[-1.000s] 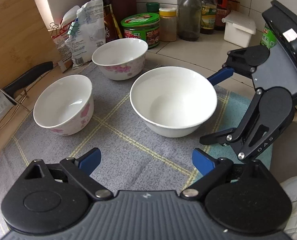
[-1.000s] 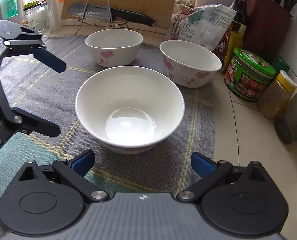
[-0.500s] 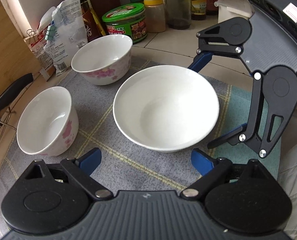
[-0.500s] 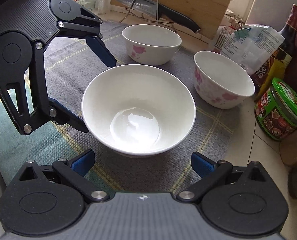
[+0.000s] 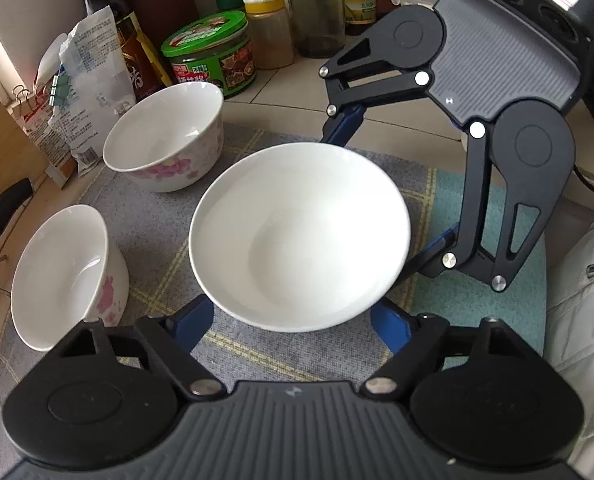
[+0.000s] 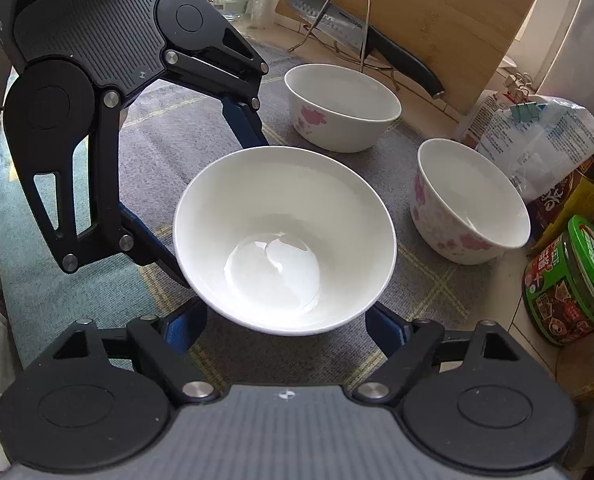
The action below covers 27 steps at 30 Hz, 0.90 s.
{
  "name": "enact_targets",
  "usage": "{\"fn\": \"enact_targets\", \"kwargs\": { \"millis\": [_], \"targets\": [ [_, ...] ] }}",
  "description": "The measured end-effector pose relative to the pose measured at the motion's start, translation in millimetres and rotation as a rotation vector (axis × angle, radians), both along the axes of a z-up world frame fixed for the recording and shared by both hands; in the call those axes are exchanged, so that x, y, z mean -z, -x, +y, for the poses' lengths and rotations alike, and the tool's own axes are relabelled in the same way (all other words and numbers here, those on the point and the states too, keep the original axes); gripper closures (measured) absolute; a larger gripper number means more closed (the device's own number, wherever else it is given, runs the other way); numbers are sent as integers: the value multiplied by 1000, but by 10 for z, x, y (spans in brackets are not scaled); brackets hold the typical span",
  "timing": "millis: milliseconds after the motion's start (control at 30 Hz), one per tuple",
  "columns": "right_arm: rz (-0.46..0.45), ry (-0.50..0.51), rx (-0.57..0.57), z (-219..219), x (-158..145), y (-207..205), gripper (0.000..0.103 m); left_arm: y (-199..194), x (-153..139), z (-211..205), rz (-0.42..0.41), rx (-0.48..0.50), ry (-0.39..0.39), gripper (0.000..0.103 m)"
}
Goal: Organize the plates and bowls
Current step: 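Lift and carry the white bowl with both tools toward the plate stack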
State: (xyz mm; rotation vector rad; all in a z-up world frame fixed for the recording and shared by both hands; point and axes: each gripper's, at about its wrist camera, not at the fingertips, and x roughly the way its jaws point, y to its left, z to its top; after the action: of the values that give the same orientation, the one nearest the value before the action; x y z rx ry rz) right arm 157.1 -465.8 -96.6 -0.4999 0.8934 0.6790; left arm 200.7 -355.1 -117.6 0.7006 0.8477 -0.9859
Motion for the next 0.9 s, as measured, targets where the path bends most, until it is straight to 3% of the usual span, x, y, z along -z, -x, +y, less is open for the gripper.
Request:
{"fn": "enact_targets", "kwargs": {
  "millis": [367, 900],
  "targets": [
    [7, 7, -75, -7, -28, -77, 19, -19, 11, -35, -2, 49, -11, 26],
    [-30, 42, -118, 125, -200, 39, 19, 211, -142, 105, -46, -7, 16, 26]
  ]
}}
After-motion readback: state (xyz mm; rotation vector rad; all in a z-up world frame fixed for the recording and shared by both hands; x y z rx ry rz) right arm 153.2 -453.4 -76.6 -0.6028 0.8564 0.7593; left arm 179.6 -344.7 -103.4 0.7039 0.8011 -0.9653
